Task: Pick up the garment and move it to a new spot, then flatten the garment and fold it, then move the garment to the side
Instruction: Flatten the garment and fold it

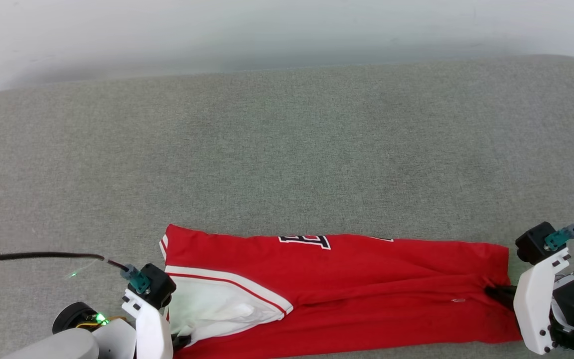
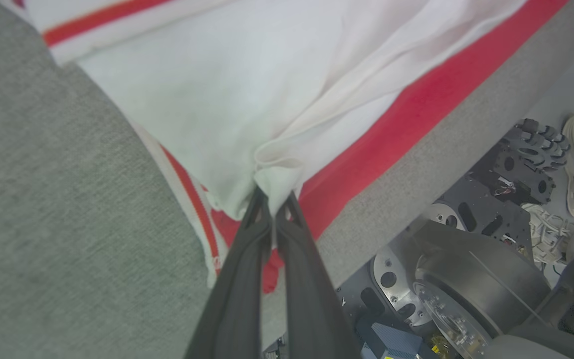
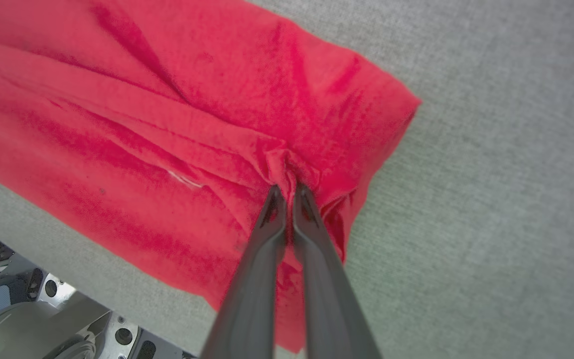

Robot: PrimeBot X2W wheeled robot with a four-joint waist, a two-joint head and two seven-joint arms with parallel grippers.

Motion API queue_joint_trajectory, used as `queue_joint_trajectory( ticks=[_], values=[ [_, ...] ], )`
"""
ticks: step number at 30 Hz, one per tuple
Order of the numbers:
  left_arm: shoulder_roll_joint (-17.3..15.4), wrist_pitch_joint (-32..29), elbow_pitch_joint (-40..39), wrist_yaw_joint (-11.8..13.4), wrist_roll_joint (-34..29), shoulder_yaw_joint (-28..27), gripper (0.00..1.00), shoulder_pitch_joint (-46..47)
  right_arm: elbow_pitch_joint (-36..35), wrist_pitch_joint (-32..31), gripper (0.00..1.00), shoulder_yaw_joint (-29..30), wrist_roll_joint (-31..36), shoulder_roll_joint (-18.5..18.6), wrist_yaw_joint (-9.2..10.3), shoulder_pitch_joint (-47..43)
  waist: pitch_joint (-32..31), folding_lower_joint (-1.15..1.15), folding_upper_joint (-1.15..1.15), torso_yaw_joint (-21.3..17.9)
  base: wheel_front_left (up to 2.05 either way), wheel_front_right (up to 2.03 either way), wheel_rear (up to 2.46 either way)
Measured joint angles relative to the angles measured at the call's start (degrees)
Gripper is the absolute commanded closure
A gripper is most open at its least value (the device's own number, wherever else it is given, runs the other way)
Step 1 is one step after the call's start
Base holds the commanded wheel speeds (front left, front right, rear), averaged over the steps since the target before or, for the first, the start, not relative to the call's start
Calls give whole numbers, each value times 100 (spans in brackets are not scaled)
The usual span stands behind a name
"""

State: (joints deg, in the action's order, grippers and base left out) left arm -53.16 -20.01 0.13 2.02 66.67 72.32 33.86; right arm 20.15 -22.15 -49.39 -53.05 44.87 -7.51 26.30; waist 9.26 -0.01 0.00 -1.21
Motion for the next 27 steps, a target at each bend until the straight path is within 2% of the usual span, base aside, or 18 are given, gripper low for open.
queue_joint_trajectory(
  ticks=[1, 2, 3, 4, 5, 8, 12, 19, 24, 27],
  values=[
    [51, 37, 113, -8, -5, 1, 100, -32, 62, 26, 100, -3, 3, -60, 0, 3, 8, 0, 0, -8, 0, 0, 0],
    [87, 66, 188, -5, -22, 3, 53, -47, 116, 46, 100, -1, 2, -108, 0, 8, 12, 0, 0, -12, 0, 0, 0],
    [109, 119, 258, -4, -45, 0, 0, -51, 165, 71, 80, 14, -21, -145, 0, 12, 10, 0, 0, -14, 0, 0, 0],
    [113, 182, 289, -4, -40, -12, 0, -65, 192, 79, 62, 15, -37, -171, 0, 15, 1, 0, 0, -20, 0, 0, 0],
    [111, 274, 309, 2, -47, -32, 0, -83, 179, 86, 0, -4, -22, -174, 0, 20, -13, 0, 0, -27, 0, 0, 0],
    [83, 642, 311, 114, -147, -140, 0, -121, 75, 313, 0, 73, 37, -171, 1, 42, -82, 0, 0, -43, 0, 0, 0],
    [-9, 1228, 124, 430, -261, -330, 0, -286, -233, 599, 0, 320, 118, -16, 0, 40, -228, 0, 0, -69, 0, 0, 0],
    [-111, 2377, -167, 1329, -509, -783, 0, -517, -513, 1018, 0, 1251, -36, 122, 0, -219, -411, 1, 0, -62, 0, 0, 0],
    [16, 3229, -170, 2039, -661, -1156, 0, -750, -259, 1211, 0, 1981, -183, 53, 1, -558, -407, 0, 0, -9, 0, 0, 0],
    [156, 3442, -138, 2406, -820, -1441, 0, -923, -56, 1148, 0, 2288, -289, -69, 1, -737, -357, 1, 0, 1, 0, 0, 0]
  ],
)
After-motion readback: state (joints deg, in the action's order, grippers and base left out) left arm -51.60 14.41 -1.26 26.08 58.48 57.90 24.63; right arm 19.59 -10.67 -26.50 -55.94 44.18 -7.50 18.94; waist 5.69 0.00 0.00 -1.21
